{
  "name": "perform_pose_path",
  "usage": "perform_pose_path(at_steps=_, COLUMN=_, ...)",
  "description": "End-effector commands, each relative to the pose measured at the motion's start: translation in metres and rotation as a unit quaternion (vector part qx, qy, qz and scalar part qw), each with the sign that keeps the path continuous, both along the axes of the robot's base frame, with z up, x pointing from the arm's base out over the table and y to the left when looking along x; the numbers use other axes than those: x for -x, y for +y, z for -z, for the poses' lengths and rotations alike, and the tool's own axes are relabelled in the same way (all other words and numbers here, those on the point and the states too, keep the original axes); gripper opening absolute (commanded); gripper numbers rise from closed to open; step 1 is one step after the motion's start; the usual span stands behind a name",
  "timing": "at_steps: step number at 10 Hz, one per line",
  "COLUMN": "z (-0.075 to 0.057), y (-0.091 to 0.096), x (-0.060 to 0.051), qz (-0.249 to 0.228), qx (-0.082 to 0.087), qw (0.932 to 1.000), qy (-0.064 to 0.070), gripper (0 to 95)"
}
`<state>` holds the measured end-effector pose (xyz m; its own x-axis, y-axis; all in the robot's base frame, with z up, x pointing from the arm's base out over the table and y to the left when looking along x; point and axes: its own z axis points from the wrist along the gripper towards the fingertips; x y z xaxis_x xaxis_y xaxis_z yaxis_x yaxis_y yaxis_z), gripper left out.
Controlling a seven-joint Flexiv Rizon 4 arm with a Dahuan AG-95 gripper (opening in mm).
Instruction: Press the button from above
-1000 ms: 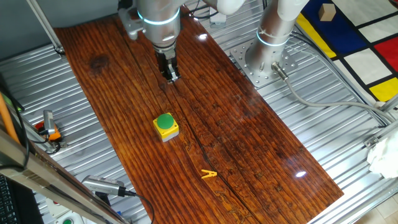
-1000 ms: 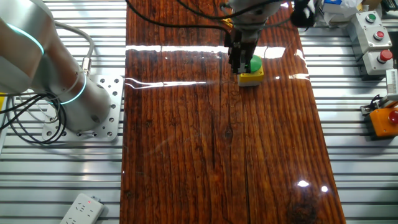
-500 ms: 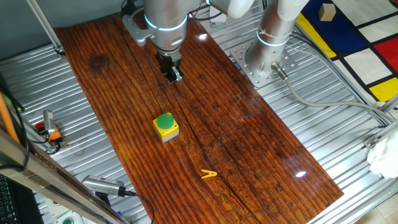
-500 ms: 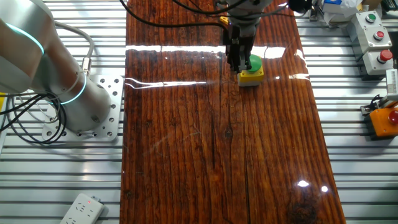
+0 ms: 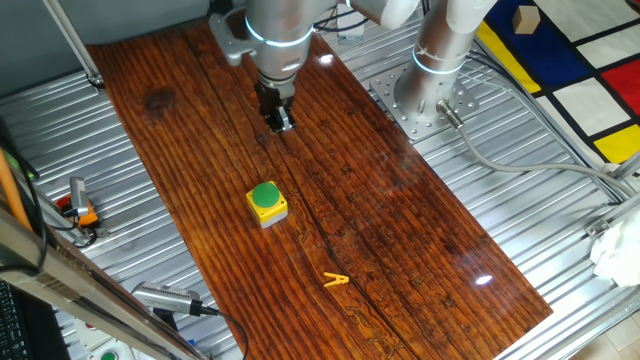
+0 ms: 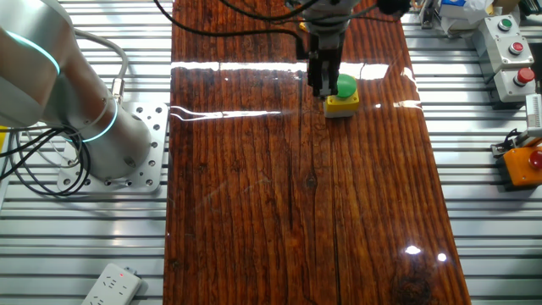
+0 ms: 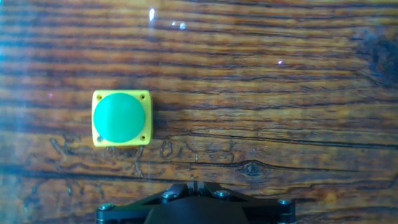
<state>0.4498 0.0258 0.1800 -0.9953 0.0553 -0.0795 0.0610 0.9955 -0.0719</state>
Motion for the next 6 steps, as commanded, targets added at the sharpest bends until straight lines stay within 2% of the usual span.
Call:
perform_pose_path(at_steps=1, z=0.0001, y=0.0009, x=-0.001, qz=0.034, qx=-0.028, qw=0.999, qy=0.003, gripper=0.0)
perform_pose_path(at_steps=6, z=0.0001, y=0.0009, x=-0.001, qz=0.034, qx=-0.032, qw=0.9989, qy=0.001, gripper=0.0)
